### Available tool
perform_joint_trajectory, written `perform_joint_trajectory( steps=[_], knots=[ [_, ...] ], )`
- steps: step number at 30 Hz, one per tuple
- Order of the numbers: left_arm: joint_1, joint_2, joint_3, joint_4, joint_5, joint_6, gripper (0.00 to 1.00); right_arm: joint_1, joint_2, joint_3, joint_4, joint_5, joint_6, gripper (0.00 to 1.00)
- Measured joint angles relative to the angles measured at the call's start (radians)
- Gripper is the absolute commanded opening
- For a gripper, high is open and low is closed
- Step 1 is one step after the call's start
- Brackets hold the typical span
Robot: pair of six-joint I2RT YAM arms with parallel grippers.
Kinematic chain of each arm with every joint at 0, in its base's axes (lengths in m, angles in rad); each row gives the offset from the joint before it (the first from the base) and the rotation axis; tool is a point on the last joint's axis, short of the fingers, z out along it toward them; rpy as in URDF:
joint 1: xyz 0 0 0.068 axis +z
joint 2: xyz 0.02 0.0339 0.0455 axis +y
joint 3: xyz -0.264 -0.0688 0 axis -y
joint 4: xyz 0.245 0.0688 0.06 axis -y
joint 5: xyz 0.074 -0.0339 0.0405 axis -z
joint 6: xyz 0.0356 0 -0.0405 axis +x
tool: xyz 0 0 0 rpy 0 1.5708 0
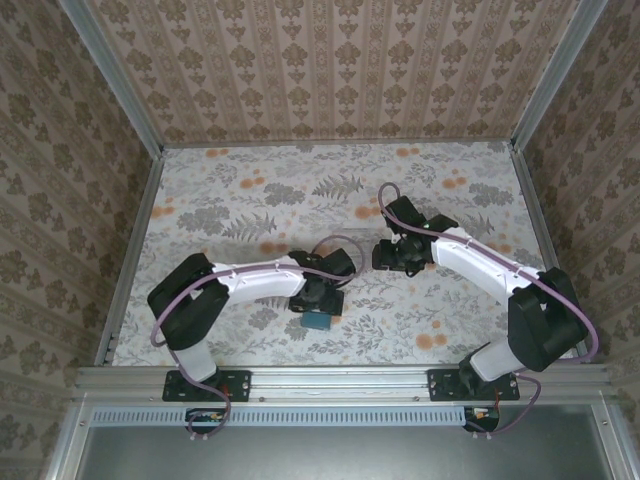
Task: Take the credit cards out of the card holder
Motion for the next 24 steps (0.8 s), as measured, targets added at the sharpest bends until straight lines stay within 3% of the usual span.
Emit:
perform_joint_trajectory(
  steps=[8,19,24],
  knots=[
    [-0.020,-0.042,0.012,-0.079,-0.064,-0.050,0.88,0.000,-0.053,-0.041,0.021,-0.023,0.000,0.52],
    [-0.020,-0.099,0.044,-0.132,-0.100,-0.039,0.54,0.000,-0.056,-0.042,0.030,-0.034,0.003,0.52],
    [-0.017,-0.082,0.035,-0.119,-0.082,-0.030,0.51,0.000,-0.058,-0.042,0.031,-0.034,0.011,0.52]
  ],
)
